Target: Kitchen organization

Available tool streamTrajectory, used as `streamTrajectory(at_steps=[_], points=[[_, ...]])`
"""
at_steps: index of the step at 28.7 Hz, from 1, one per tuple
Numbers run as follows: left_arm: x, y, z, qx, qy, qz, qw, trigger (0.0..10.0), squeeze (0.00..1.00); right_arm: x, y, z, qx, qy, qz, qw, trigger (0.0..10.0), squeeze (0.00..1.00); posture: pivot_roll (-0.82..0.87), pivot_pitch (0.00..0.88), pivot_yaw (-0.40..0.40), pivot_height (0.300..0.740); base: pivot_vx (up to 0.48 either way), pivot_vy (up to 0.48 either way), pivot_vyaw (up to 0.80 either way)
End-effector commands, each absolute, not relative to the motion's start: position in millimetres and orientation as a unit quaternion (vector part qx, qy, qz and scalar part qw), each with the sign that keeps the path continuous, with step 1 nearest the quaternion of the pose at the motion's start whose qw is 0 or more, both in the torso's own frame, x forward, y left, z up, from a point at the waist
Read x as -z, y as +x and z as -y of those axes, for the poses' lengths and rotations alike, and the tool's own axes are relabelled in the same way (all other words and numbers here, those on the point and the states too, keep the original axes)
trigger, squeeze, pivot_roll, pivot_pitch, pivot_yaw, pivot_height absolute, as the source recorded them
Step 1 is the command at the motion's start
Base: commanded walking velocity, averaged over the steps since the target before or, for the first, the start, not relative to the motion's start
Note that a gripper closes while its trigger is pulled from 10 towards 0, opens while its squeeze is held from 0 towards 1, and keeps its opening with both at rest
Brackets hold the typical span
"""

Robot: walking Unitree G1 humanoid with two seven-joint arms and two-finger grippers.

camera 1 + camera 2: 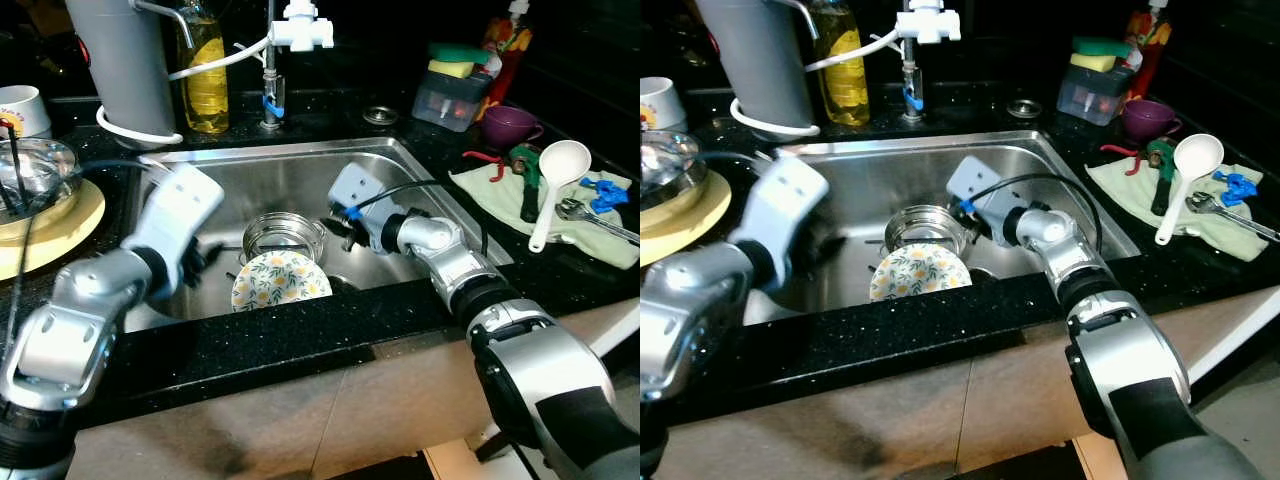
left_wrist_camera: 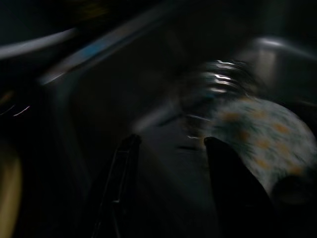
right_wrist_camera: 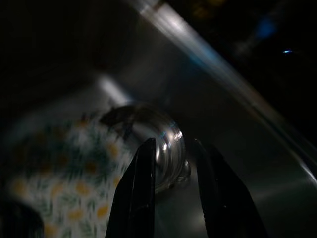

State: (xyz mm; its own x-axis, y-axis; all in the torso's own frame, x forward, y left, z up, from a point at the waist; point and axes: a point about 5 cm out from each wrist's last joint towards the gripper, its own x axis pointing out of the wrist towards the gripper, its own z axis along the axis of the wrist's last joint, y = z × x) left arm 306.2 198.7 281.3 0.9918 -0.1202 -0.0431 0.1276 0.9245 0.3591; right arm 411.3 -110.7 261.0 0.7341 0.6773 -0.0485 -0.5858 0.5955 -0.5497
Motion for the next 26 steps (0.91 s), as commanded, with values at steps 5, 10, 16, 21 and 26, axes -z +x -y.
streamTrajectory(at_steps=[5, 10, 16, 21, 26], points=[[-276.9, 294.9, -233.9, -0.094, 0.107, -0.015, 0.990, 10.0, 0.00, -253.1, 407.1, 113.3, -0.372, -0.216, 0.101, 0.897, 10.0, 0.00, 0.03, 0.163, -0.063, 0.740, 0.000, 0.000, 0.00], [-273.8, 271.6, -268.0, -0.218, 0.101, 0.011, 0.971, 10.0, 0.00, -243.3, 403.6, 114.7, -0.381, -0.188, 0.106, 0.899, 10.0, 0.00, 0.03, 0.170, -0.059, 0.740, 0.000, 0.000, 0.00], [-276.9, 245.0, -295.0, -0.344, 0.094, 0.040, 0.933, 10.0, 0.00, -237.0, 401.4, 116.8, -0.385, -0.175, 0.106, 0.900, 10.0, 0.00, 0.03, 0.172, -0.057, 0.740, 0.000, 0.000, 0.00], [-278.6, 235.7, -304.1, -0.409, 0.063, 0.053, 0.909, 10.0, 0.00, -236.4, 401.3, 117.9, -0.386, -0.171, 0.105, 0.900, 10.0, 0.00, 0.03, 0.171, -0.059, 0.740, 0.000, 0.000, 0.00], [-274.6, 231.2, -310.0, -0.442, 0.017, 0.051, 0.895, 10.0, 0.00, -236.2, 400.9, 117.7, -0.389, -0.171, 0.105, 0.899, 10.0, 0.00, 0.04, 0.167, -0.063, 0.740, 0.000, 0.000, 0.00]])
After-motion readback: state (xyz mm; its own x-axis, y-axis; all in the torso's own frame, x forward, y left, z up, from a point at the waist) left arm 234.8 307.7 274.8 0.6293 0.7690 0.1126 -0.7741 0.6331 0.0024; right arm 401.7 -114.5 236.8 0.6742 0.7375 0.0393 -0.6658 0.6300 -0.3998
